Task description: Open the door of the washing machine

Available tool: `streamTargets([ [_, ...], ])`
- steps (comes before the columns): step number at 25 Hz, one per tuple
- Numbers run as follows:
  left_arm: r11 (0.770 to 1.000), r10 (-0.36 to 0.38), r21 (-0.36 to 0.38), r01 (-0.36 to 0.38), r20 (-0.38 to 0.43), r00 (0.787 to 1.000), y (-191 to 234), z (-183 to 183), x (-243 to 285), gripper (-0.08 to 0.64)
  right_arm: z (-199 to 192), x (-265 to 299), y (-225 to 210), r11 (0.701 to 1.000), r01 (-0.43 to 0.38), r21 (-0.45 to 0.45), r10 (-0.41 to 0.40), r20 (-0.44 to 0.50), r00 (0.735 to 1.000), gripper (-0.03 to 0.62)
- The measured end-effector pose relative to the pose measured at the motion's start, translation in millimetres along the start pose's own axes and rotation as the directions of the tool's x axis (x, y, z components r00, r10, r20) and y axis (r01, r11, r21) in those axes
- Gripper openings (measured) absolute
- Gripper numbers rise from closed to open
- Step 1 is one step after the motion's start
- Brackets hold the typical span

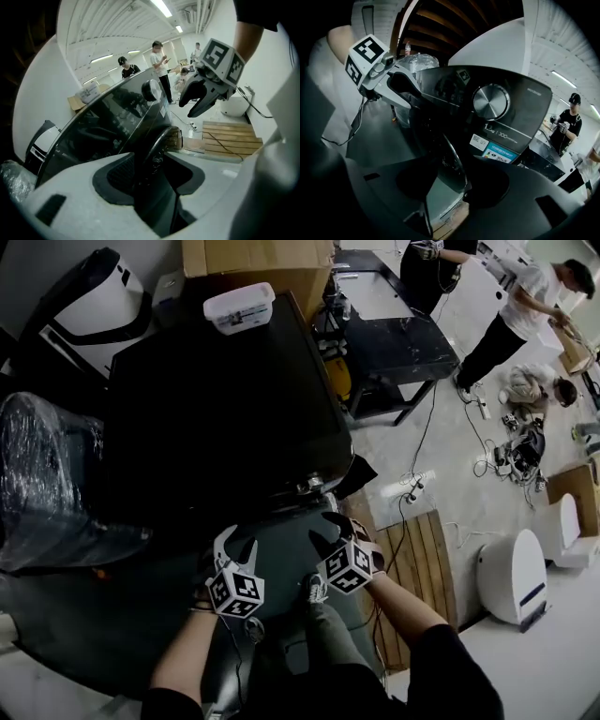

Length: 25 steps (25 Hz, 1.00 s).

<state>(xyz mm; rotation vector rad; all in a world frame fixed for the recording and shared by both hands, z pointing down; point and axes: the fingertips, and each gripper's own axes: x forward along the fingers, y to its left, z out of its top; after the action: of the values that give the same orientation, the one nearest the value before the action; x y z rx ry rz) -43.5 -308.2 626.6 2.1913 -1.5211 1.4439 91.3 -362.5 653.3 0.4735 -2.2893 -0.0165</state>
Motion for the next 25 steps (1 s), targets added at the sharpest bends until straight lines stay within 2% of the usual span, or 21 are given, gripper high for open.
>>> streamTargets([
  [4, 0.998, -0.021, 0.053, 0.024, -0.049, 0.999, -1.4, -8.1, 19.6, 0.184, -8.7, 35.7, -3.3, 0.994, -0.050, -0.096, 0.047, -0.038, 0.998, 0.184],
  [8, 0.992, -0.028, 0.120, 0.039, -0.091, 0.995, -3.0, -16.7, 35.9, 0.184, -20.7, 66.2, -1.5, 0.972, -0.104, -0.210, 0.089, -0.083, 0.993, 0.184],
  [11, 0.990, -0.029, 0.133, 0.045, -0.115, 0.993, -3.1, -19.9, 46.5, 0.184, -29.6, 82.5, -3.8, 0.959, -0.124, -0.256, 0.100, -0.106, 0.989, 0.184],
  [17, 0.981, -0.020, 0.189, 0.043, -0.123, 0.992, -0.9, -21.7, 59.2, 0.193, -32.4, 102.5, -2.2, 0.939, -0.164, -0.301, 0.136, -0.113, 0.984, 0.184],
  [19, 0.978, -0.019, 0.203, 0.046, -0.133, 0.991, -0.7, -23.4, 63.1, 0.198, -32.5, 108.6, -0.5, 0.935, -0.171, -0.310, 0.142, -0.112, 0.983, 0.158],
  [25, 0.958, 0.024, 0.285, 0.011, -0.118, 0.993, 1.1, -25.7, 66.7, 0.198, -35.4, 115.7, 3.7, 0.926, -0.124, -0.356, 0.103, -0.079, 0.992, 0.161],
])
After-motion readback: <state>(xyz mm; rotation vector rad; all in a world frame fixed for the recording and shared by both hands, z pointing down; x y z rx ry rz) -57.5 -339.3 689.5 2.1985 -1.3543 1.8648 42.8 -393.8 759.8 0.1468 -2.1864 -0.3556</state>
